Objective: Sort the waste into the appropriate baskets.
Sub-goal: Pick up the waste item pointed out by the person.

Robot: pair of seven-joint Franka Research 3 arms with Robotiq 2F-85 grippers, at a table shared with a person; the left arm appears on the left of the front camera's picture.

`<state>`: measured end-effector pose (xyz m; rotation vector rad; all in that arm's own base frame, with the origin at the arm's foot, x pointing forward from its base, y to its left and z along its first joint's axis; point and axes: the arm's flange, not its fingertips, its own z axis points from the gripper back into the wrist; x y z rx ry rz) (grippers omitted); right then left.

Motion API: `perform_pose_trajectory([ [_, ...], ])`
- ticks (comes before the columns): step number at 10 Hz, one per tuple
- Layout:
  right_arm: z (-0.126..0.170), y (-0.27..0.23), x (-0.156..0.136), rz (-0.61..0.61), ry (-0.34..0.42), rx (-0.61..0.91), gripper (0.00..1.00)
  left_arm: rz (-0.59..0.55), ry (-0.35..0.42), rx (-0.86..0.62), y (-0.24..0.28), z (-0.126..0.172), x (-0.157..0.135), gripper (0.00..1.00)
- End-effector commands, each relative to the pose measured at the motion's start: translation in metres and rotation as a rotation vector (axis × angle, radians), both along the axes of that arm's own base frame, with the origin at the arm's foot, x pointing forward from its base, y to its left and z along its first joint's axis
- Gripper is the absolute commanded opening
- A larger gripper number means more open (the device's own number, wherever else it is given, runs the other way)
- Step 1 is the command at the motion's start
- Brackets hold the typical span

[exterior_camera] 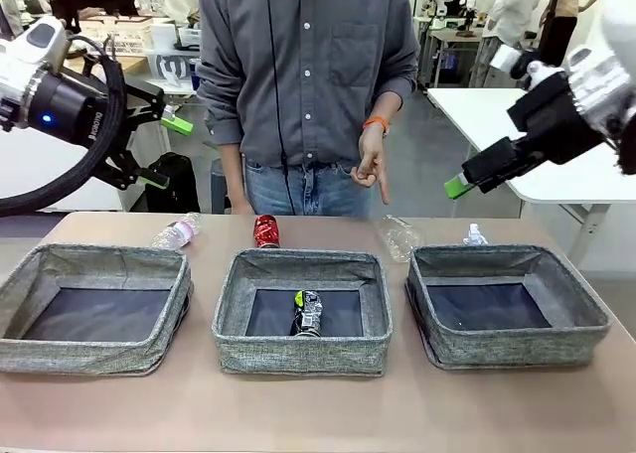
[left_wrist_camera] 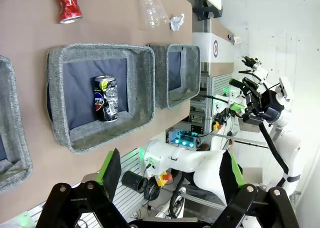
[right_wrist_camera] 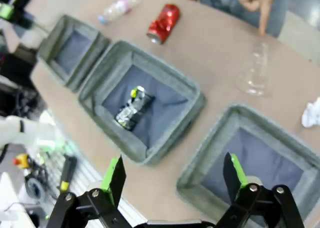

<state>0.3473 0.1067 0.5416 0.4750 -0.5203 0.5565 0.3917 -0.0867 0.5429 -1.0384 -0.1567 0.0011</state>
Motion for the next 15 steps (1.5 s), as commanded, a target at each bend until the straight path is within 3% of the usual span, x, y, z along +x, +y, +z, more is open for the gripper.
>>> perform_pose_trajectory([
  [1,0.000,-0.002,0.000,-0.004,0.001,0.006,1.00,-0.011,-0.003,0.004,0.001,0.002,-0.001,1.00],
  [2,0.006,-0.002,-0.010,-0.222,0.153,-0.326,1.00,-0.011,-0.003,0.004,0.001,0.002,-0.001,1.00],
  [3,0.005,0.015,0.011,-0.124,0.176,-0.392,1.00,-0.011,-0.003,0.004,0.001,0.002,-0.001,1.00],
  [5,-0.007,0.048,0.084,-0.135,0.236,-0.438,1.00,-0.011,-0.003,0.004,0.001,0.002,-0.001,1.00],
  [6,-0.022,0.058,0.120,-0.162,0.231,-0.421,1.00,-0.011,-0.003,0.004,0.001,0.002,-0.001,1.00],
  [8,-0.056,0.078,0.163,-0.171,0.162,-0.358,1.00,-0.011,-0.003,0.004,0.001,0.002,-0.001,1.00],
  [9,-0.072,0.083,0.171,-0.216,0.060,-0.372,1.00,-0.011,-0.003,0.004,0.001,0.002,-0.001,1.00],
  [10,-0.090,0.084,0.169,-0.265,0.033,-0.364,1.00,-0.011,-0.003,0.004,0.001,0.002,-0.001,1.00],
  [11,-0.091,0.081,0.151,-0.123,0.108,-0.395,1.00,-0.011,-0.003,0.004,0.001,0.002,-0.001,1.00],
  [12,-0.082,0.083,0.182,-0.182,0.100,-0.345,1.00,-0.011,-0.003,0.004,0.001,0.002,-0.001,1.00],
  [14,-0.092,0.088,0.176,-0.170,0.097,-0.353,1.00,-0.011,-0.003,0.004,0.001,0.002,-0.001,1.00],
  [15,-0.108,0.096,0.197,-0.166,0.134,-0.382,1.00,-0.011,-0.003,0.004,0.001,0.002,-0.001,1.00],
])
